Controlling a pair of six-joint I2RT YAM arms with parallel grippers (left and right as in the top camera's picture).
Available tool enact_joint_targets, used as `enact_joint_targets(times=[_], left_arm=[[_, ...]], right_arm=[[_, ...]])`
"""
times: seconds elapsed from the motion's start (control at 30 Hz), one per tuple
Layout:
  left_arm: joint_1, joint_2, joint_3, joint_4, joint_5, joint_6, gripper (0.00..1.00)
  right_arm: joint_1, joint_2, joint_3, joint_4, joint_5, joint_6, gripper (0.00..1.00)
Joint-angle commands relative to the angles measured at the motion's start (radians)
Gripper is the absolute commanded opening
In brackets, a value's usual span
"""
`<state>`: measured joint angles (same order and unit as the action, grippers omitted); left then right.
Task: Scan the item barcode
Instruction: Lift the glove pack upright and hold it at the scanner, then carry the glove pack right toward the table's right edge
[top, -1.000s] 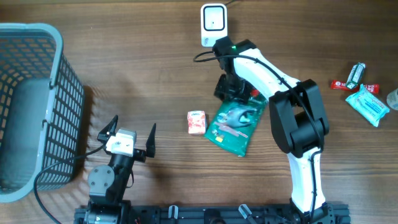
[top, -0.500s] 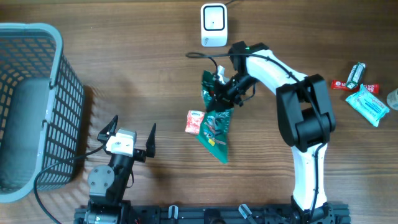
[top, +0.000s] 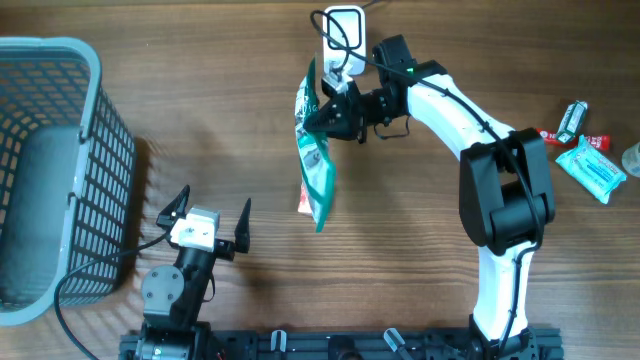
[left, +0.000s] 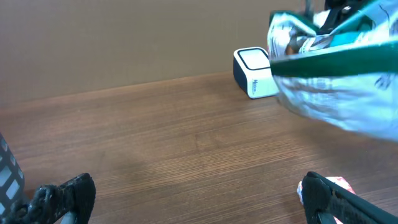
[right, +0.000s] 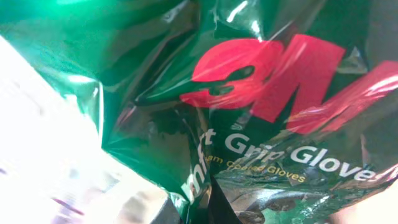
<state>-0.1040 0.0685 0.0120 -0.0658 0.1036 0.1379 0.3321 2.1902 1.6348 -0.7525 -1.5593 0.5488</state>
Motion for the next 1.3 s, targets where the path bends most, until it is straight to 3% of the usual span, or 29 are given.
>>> enact_joint_targets(times=[0.0,0.07,0.23,0.4,0.43,0.5,0.67,0.73,0.8,0.9,1.0,1.13,1.27], left_arm=[[-0.005,-0.002,-0.006,0.0,0.012,0.012,1.0],[-0.005,-0.002,-0.006,0.0,0.012,0.012,1.0],[-0.005,-0.002,-0.006,0.0,0.012,0.012,1.0],[-0.005,-0.002,-0.006,0.0,0.012,0.012,1.0],[-0.005,-0.002,-0.006,0.0,0.012,0.012,1.0],[-0.005,-0.002,-0.006,0.0,0.012,0.012,1.0],[-0.005,-0.002,-0.006,0.0,0.012,0.012,1.0],[-0.005,-0.002,-0.006,0.0,0.012,0.012,1.0],[-0.005,-0.001,-0.006,0.0,0.012,0.012,1.0],[-0.005,-0.001,-0.006,0.0,0.012,0.012,1.0],[-0.005,-0.001,-0.006,0.0,0.012,0.012,1.0],[-0.005,-0.001,-0.006,0.0,0.012,0.012,1.0],[-0.005,-0.001,-0.006,0.0,0.012,0.012,1.0]], right_arm=[[0.004,-0.016,0.004,0.004,-0.063,0.659,0.05],[0.004,-0.016,0.004,0.005,-0.063,0.782,0.04],[0.0,-0.016,0.004,0.013,-0.048,0.902,0.04],[0.0,-0.049,0.004,0.404,-0.034,0.704,0.05],[0.0,-0.072,0.004,0.415,0.019,0.663,0.04],[0.0,-0.142,0.004,0.362,0.164,0.549,0.05],[-0.026,-0.415,0.004,-0.012,0.653,0.194,0.05],[-0.029,-0.518,0.004,-0.125,0.831,-0.019,0.05],[-0.038,-0.609,0.004,-0.281,0.925,-0.102,0.05],[-0.064,-0.701,0.001,-0.317,0.894,-0.316,0.04],[-0.073,-0.792,-0.001,-0.157,0.742,-0.42,0.04],[-0.079,-0.891,-0.01,0.005,0.71,-0.657,0.04],[-0.079,-0.887,-0.01,-0.014,0.303,-1.186,0.04]])
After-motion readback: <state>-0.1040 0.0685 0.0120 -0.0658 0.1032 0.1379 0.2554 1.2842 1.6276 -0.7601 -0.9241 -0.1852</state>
